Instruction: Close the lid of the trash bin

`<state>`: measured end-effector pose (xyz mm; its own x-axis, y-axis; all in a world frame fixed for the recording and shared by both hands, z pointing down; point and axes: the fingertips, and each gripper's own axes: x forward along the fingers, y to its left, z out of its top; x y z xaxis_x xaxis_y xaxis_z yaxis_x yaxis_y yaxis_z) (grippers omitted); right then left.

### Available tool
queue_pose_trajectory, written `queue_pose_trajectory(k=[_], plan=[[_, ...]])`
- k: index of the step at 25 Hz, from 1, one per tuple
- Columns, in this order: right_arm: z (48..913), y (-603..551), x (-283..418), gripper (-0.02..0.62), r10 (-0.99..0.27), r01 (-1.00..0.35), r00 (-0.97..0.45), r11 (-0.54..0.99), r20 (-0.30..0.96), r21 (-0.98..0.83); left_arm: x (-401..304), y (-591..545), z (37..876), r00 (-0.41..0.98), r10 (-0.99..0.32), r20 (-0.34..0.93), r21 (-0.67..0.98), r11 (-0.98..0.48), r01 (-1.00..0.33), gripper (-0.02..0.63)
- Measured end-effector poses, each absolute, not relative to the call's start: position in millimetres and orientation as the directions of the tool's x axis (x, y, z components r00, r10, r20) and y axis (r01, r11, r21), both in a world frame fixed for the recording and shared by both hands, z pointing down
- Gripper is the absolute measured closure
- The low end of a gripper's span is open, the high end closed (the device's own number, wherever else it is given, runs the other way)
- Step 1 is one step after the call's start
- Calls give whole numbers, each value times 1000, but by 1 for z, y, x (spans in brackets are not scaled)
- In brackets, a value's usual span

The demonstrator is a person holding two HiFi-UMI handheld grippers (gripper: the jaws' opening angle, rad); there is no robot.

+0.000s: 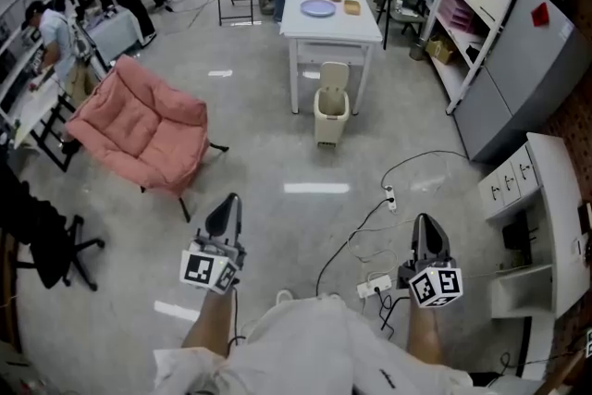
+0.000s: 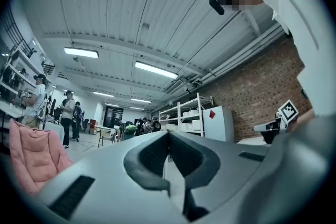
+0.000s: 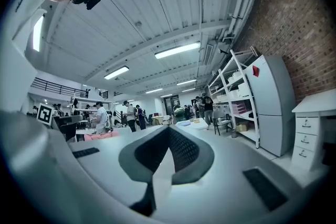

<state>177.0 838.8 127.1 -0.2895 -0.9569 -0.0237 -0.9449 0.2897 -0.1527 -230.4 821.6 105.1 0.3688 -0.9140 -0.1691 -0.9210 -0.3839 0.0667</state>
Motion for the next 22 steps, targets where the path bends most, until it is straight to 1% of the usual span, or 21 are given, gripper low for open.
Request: queue_pose_trajectory(k=[4, 5, 7, 8, 9, 10, 12, 13, 15, 17, 19, 22], plan=[[125, 841, 167, 577, -950, -940, -310, 311, -32, -143, -233, 822, 104, 381, -909, -169, 67, -396, -916, 580], [125, 841, 165, 566, -948, -937, -318, 319, -34, -145, -230, 822, 103, 394, -903, -171, 65, -409, -910, 580], [126, 840, 159, 480, -940, -928, -340, 341, -31, -149, -225, 822, 104, 426, -888, -171, 61, -442, -895, 576], [125, 839, 155, 414, -935, -923, -354, 354, -30, -151, -223, 821, 105, 441, -881, -170, 60, -456, -888, 566], [125, 838, 150, 345, -930, -918, -367, 368, -32, -151, -222, 820, 107, 452, -876, -169, 61, -467, -882, 489], [124, 838, 145, 307, -925, -913, -378, 379, -34, -150, -222, 819, 108, 460, -872, -167, 61, -475, -878, 382], [123, 838, 136, 260, -920, -910, -389, 390, -38, -137, -223, 816, 111, 466, -870, -161, 51, -479, -876, 277], [123, 837, 132, 219, -920, -911, -390, 392, -36, -129, -224, 814, 113, 467, -870, -157, 43, -479, -877, 237], [125, 835, 125, 145, -922, -915, -387, 386, -20, -117, -227, 812, 116, 466, -873, -144, 28, -474, -880, 197], [128, 833, 119, 93, -924, -919, -383, 380, 8, -107, -233, 810, 120, 459, -878, -131, 25, -466, -884, 172], [131, 832, 113, 54, -925, -922, -379, 375, 29, -95, -238, 809, 124, 458, -881, -117, 27, -464, -885, 157], [134, 830, 106, 23, -928, -926, -370, 365, 40, -94, -249, 806, 127, 458, -881, -117, 34, -465, -885, 152]])
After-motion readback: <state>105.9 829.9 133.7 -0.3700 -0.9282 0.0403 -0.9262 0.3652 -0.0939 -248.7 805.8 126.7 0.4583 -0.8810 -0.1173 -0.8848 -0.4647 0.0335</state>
